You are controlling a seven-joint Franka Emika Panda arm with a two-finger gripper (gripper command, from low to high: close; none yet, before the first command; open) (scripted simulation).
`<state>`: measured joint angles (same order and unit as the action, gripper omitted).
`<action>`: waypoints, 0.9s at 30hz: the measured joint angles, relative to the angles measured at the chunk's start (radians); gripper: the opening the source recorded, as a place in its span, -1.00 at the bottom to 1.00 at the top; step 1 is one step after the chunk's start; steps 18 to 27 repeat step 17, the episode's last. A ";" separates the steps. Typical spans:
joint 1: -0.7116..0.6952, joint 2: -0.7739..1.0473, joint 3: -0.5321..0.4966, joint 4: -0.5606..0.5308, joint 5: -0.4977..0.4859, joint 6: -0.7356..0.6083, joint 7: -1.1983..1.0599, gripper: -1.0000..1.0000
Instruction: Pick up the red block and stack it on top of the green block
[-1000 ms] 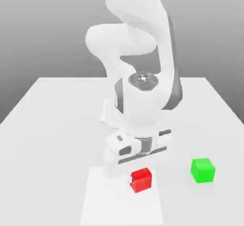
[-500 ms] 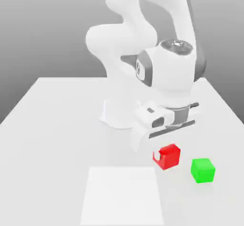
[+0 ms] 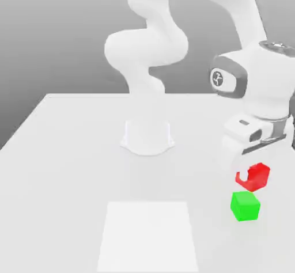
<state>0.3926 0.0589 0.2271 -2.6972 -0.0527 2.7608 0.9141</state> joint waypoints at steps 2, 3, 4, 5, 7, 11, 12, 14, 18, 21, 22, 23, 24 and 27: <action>0.001 0.038 -0.005 0.000 -0.026 0.035 0.018 -1.00; 0.004 0.058 -0.009 0.000 -0.039 0.054 0.028 -1.00; 0.008 0.079 -0.015 0.000 -0.052 0.073 0.037 -1.00; 0.011 0.095 -0.020 -0.001 -0.062 0.088 0.044 1.00; 0.011 0.095 -0.020 -0.001 -0.062 0.088 0.044 1.00; 0.013 0.103 -0.023 -0.001 -0.066 0.095 0.047 1.00; 0.011 0.096 -0.021 -0.001 -0.062 0.089 0.044 1.00; 0.007 0.066 -0.014 0.000 -0.043 0.061 0.031 1.00; 0.012 0.010 -0.011 0.000 -0.006 0.009 0.004 1.00; 0.012 0.010 -0.011 0.000 -0.006 0.009 0.004 1.00; 0.012 0.010 -0.011 0.000 -0.006 0.009 0.004 1.00; 0.012 0.010 -0.011 0.000 -0.006 0.009 0.004 1.00; 0.012 0.010 -0.011 0.000 -0.006 0.009 0.004 1.00; 0.012 0.010 -0.011 0.000 -0.006 0.009 0.004 1.00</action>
